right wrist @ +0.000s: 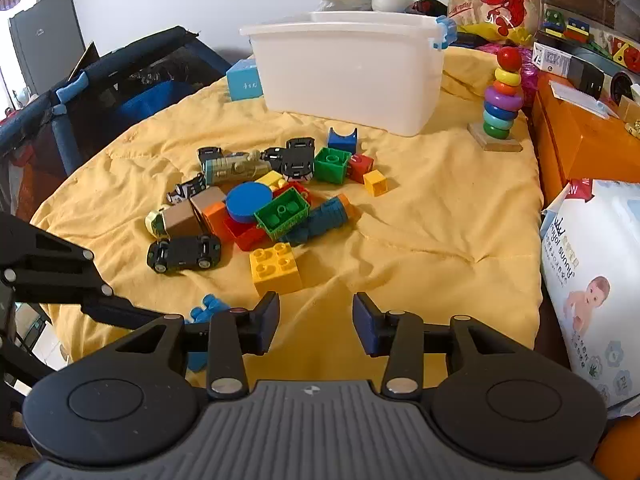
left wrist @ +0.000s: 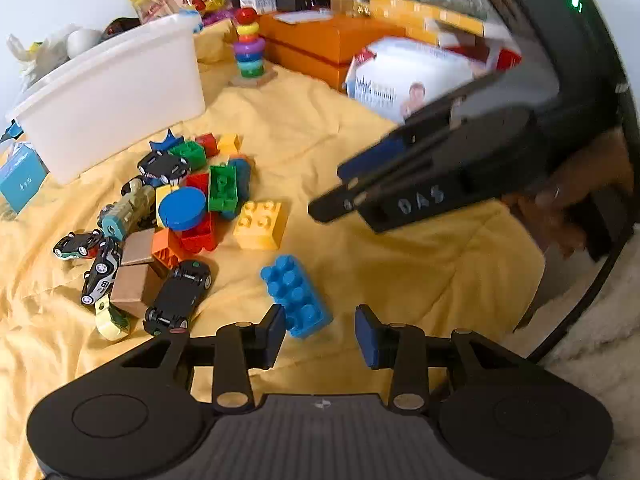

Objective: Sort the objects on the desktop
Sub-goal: 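Grasp the square yellow Duplo brick with the right tool while the left tool holds the blue brick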

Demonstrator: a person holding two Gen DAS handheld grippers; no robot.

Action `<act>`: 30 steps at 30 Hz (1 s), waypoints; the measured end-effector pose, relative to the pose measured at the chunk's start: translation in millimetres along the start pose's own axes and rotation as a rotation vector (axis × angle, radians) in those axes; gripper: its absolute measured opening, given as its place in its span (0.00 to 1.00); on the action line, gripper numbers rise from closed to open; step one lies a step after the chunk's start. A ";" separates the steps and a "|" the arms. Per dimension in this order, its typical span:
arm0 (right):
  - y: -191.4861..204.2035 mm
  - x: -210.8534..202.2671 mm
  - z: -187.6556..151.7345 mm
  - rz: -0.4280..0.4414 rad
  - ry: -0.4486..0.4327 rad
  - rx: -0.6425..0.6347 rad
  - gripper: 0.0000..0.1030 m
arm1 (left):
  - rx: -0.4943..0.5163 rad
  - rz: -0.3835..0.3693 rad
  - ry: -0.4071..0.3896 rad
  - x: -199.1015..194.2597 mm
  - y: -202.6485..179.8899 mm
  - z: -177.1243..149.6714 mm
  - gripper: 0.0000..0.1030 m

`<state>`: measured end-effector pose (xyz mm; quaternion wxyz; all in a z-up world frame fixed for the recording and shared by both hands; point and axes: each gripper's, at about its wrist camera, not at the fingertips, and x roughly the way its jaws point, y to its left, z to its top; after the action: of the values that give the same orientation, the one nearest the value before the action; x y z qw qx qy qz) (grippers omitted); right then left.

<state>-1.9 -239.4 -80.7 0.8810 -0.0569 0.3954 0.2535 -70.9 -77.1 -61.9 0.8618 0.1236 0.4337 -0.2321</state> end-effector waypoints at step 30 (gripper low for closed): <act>25.6 42.2 15.1 0.037 0.064 -0.069 0.33 | -0.269 -0.049 -0.004 -5.8 82.3 0.7 0.26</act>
<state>19.2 -195.8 -98.4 0.8607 -0.0880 0.4153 0.2811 -31.7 -4.8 -55.9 0.8656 -0.0042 0.4620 -0.1931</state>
